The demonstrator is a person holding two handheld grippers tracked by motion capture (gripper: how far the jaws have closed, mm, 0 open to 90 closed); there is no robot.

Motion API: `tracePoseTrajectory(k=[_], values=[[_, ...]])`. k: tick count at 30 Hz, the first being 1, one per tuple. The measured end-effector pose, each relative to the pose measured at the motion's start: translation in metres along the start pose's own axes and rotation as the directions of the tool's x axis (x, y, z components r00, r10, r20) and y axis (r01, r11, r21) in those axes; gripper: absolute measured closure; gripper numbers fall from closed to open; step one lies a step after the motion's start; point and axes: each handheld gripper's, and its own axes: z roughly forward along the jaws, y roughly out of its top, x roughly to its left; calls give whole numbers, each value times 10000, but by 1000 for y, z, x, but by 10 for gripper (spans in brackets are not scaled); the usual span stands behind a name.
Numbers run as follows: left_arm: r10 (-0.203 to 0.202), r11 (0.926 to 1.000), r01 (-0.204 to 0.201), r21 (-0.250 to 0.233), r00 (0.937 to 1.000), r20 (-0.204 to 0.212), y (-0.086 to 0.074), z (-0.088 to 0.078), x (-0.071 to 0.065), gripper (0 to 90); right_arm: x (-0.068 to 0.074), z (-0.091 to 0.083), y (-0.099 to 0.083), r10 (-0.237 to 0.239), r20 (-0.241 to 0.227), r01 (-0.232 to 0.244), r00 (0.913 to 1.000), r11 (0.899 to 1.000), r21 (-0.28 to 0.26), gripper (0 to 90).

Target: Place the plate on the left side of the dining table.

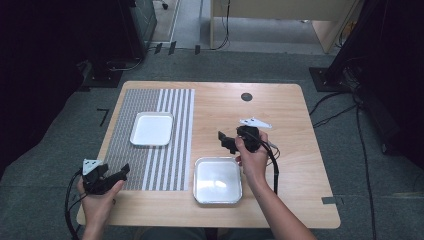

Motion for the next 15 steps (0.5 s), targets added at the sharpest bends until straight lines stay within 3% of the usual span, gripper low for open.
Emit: tracePoseTrajectory(k=[15], values=[[32,9995,-28,314,9999,-147,-7,-3,8,173,-26,-28,-25,-77,559,83,9984,9999,-94,229]])
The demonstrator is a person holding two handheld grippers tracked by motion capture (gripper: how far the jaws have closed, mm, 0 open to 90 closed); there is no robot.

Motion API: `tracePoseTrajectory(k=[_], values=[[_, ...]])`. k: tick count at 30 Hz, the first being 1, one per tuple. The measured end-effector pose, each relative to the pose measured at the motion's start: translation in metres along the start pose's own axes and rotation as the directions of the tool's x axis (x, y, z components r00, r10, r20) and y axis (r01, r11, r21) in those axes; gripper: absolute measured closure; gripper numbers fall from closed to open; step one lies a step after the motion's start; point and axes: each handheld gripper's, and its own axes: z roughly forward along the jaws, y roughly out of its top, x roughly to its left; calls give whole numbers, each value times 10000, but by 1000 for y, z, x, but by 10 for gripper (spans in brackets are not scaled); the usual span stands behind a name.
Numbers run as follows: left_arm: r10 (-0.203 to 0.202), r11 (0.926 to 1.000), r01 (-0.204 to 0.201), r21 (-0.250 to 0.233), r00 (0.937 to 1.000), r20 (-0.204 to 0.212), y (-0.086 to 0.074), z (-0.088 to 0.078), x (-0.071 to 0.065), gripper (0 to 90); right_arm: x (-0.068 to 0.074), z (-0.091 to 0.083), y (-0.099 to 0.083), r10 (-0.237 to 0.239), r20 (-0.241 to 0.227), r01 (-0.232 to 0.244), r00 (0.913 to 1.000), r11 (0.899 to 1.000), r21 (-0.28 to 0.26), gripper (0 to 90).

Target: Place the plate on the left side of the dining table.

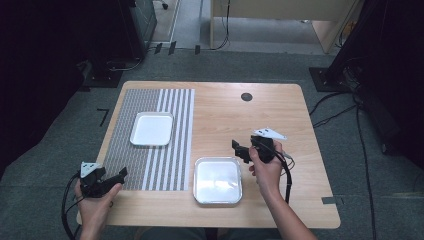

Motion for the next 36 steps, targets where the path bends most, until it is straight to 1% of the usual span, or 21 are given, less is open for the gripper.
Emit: tracePoseTrajectory(k=[3,7,10,13,17,20,27,33,36], values=[[18,10000,-17,51,10000,-18,-1,-1,1,169,-8,-5,-6,135,100,-136,9999,9999,20,230],[-5,10000,6,99,9999,-171,-2,-3,3,169,-17,-12,-14,402,199,-402,9990,9992,-16,233],[54,9999,-51,161,9997,-227,-4,-5,5,168,-22,-18,-19,469,272,-468,9985,9989,-57,233],[23,9999,-18,168,9996,-266,-6,-7,8,167,-31,-25,-25,521,431,-519,9977,9986,-59,233],[-18,9998,24,180,9994,-354,-7,-8,11,167,-45,-34,-32,793,633,-787,9948,9968,-123,240],[43,9997,-31,243,9988,-482,-9,-9,14,167,-52,-41,-36,870,760,-861,9933,9962,-149,240],[72,9994,-51,336,9980,-630,-12,-13,20,167,-71,-59,-47,1038,1030,-1018,9893,9945,-249,239],[70,9993,-44,379,9976,-683,-14,-15,25,166,-89,-76,-57,1196,1319,-1162,9840,9927,-328,238],[155,9991,-133,396,9983,-561,-15,-16,27,166,-97,-84,-62,1297,1486,-1258,9804,9914,-360,238]])
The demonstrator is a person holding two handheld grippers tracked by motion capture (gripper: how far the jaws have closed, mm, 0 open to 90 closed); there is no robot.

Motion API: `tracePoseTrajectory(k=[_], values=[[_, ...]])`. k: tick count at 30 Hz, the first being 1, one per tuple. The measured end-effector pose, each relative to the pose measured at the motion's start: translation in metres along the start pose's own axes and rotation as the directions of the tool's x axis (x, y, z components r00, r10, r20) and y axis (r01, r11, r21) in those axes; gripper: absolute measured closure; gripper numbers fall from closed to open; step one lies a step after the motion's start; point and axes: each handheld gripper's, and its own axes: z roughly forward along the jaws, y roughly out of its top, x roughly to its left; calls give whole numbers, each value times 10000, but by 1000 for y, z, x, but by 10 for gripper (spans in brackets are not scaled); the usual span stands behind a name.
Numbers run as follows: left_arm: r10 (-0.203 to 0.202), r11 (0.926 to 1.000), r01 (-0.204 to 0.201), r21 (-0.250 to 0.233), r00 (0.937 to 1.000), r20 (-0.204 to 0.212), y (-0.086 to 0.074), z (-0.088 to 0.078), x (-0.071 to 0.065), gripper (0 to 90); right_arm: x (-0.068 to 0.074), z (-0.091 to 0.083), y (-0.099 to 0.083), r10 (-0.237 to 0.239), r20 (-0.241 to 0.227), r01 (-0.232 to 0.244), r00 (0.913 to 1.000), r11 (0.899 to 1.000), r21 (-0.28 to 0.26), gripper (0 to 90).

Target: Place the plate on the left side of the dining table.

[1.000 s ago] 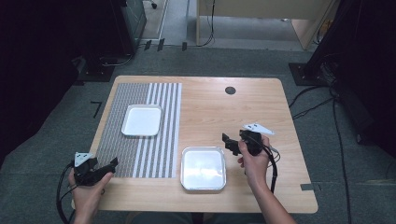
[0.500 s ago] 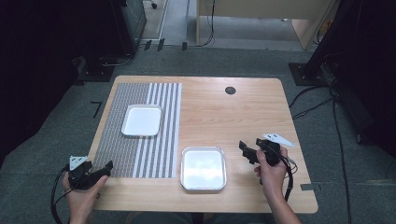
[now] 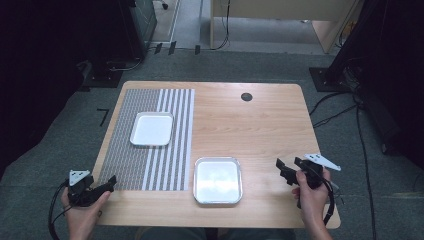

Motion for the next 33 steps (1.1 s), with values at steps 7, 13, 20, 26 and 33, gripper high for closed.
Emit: tracePoseTrajectory(k=[7,13,20,26,33], values=[[229,9997,-229,4,9997,114,-3,-3,4,162,-20,-12,-9,177,338,-175,9993,9998,-59,240],[241,9997,-241,3,9997,90,-5,-5,9,162,-35,-19,-19,288,644,-291,9975,9996,40,239],[271,9996,-270,-95,9996,96,-8,-6,13,162,-53,-32,-33,156,1146,-166,9933,9998,75,245],[204,9998,-204,-5,9997,122,-8,-5,15,162,-64,-38,-43,-72,1581,31,9874,9997,256,246],[275,9995,-274,124,9996,-34,-11,0,16,166,-69,-29,-52,-294,1585,164,9869,9964,831,237]])
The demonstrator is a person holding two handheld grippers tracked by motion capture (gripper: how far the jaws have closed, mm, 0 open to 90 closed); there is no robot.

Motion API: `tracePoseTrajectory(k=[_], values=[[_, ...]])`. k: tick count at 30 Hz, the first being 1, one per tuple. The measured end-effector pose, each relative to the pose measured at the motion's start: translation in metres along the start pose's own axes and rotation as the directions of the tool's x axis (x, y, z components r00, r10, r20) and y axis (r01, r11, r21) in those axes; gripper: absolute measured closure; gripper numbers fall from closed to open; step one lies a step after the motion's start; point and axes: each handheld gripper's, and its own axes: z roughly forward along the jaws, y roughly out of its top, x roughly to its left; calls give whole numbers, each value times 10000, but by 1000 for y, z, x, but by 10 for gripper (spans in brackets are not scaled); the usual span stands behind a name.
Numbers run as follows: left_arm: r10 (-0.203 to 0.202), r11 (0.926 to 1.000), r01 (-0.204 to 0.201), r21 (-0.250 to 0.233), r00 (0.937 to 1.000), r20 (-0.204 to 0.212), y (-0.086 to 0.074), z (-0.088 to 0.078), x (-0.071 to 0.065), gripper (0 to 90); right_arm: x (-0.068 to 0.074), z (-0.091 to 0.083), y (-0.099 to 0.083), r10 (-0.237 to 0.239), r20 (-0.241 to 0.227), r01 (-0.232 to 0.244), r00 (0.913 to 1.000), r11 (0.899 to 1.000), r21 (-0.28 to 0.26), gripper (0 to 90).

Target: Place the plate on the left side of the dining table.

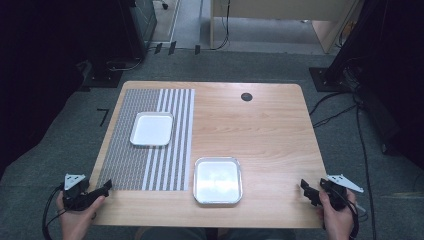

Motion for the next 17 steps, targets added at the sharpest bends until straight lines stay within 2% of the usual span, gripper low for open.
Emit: tracePoseTrajectory(k=[2,3,5,6,14,17], values=[[48,10000,-48,-58,10000,-62,-1,1,-1,166,2,0,-1,-198,111,199,9997,9998,-50,237],[74,9999,-74,-70,9999,-78,-1,1,-1,166,4,1,-3,-480,281,484,9984,9988,-123,235],[123,9999,-124,-102,9999,-114,-1,1,-2,166,10,3,-4,-996,645,994,9929,9950,62,228],[134,9998,-136,-112,9998,-112,-1,2,-1,166,12,3,-4,-1147,662,1144,9912,9934,75,225],[596,9982,-598,-49,9977,-333,-2,3,-5,168,13,4,-4,-1185,532,1177,9915,9929,192,168],[450,9989,-454,-130,9985,-306,-2,2,-4,184,13,5,-4,-1169,590,1157,9914,9930,248,135]])
